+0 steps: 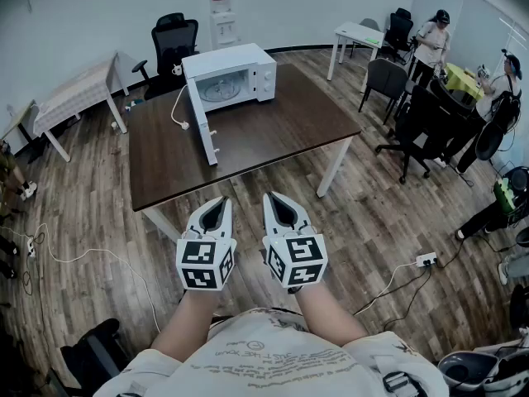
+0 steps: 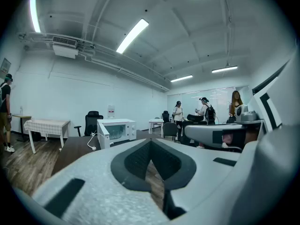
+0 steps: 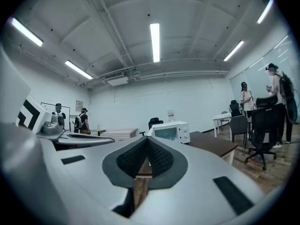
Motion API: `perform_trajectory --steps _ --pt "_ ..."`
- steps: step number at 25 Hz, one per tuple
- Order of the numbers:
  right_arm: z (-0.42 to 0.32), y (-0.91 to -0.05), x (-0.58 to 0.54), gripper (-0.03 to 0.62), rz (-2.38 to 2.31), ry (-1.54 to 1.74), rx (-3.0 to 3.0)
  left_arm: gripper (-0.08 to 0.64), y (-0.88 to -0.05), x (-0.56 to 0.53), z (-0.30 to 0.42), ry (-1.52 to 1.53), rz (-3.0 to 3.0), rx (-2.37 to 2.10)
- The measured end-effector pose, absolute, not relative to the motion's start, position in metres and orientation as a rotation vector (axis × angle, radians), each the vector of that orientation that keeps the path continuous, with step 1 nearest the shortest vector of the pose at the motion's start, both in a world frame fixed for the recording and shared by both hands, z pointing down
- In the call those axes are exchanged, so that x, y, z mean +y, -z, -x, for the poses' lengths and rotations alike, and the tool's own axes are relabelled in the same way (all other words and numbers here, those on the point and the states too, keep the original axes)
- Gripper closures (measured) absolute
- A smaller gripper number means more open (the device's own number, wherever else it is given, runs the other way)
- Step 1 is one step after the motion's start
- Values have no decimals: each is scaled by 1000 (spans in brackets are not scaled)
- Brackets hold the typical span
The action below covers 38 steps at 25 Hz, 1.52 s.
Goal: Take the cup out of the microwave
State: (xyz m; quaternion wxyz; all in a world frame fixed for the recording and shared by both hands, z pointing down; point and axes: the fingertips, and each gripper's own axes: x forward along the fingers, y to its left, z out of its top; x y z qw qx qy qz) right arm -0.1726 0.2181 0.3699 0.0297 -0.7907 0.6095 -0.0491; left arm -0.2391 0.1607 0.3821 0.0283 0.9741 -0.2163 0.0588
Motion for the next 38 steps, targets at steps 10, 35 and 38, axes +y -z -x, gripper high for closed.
perform_trajectory --steps 10,35,38 --pt "164 -374 221 580 2432 197 1846 552 -382 167 236 -180 -2992 -677" --pt "69 -402 178 578 2514 222 1821 552 -402 120 124 -216 -2985 -581" --pt "50 -404 161 578 2517 224 1826 552 -403 100 105 -215 -2980 -585"
